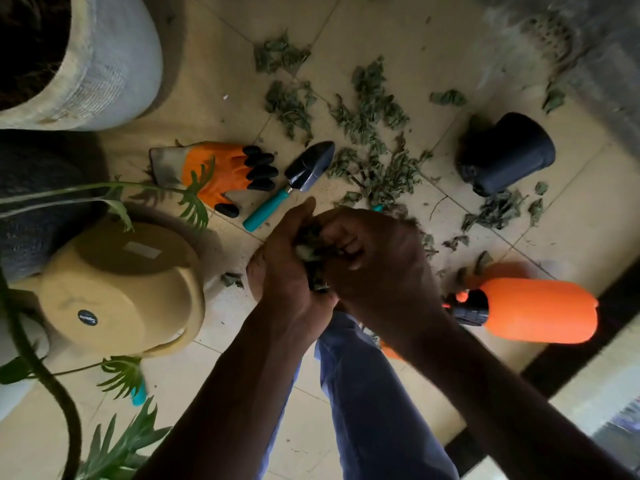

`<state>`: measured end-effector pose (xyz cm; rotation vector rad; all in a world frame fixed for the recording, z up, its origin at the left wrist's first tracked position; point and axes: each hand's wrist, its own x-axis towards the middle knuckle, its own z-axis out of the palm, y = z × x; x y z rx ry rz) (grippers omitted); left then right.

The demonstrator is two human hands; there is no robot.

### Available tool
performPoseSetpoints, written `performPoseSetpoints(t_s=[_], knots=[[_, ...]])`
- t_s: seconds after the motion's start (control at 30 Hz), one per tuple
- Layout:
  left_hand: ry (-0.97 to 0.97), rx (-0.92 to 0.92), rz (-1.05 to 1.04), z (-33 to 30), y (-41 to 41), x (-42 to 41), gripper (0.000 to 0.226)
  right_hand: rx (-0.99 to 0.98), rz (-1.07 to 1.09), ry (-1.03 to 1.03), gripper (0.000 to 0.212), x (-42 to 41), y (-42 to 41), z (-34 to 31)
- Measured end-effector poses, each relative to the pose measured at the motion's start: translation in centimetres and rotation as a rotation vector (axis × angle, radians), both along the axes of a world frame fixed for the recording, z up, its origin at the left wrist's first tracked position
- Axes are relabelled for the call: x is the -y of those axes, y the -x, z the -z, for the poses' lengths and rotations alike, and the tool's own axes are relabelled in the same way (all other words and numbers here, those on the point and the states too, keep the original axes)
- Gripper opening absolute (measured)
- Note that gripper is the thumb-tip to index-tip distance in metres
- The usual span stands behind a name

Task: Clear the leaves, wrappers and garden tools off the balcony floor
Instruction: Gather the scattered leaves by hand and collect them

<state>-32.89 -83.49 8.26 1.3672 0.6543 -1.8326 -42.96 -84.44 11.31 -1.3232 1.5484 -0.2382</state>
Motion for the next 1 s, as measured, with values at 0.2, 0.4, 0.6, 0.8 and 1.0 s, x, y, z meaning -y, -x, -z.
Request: performPoseSetpoints(t_s=[0.2,0.4,0.6,0.8,1.0], knots=[[-0.059,0.091,0.023,0.1,-0.3,0.2,0.027,-0.215,-0.261,0.136,0.015,-1.4,-1.7,-0.5],[-0.072,0.067,-0.019,0.5,-0.4,0.7,0.028,-0.230,-0.301,0.227,0.026,-1.8,-1.1,-1.2],[-0.060,0.092,-0.007,0.6,0.0,0.4,0.013,-0.102,-0.074,0.423,0.007,-1.1,-0.2,-0.3],[-0.164,0.199,0.003,0.8,-0.7,0.1,0.007,-0.178,-0.073,0.395,0.023,2.6,2.3,8.0],[-0.180,0.156,-0.013,0.9,-1.1,0.4,0.008,-0.632,-0.501,0.173,0.059,6.5,2.1,20.7]])
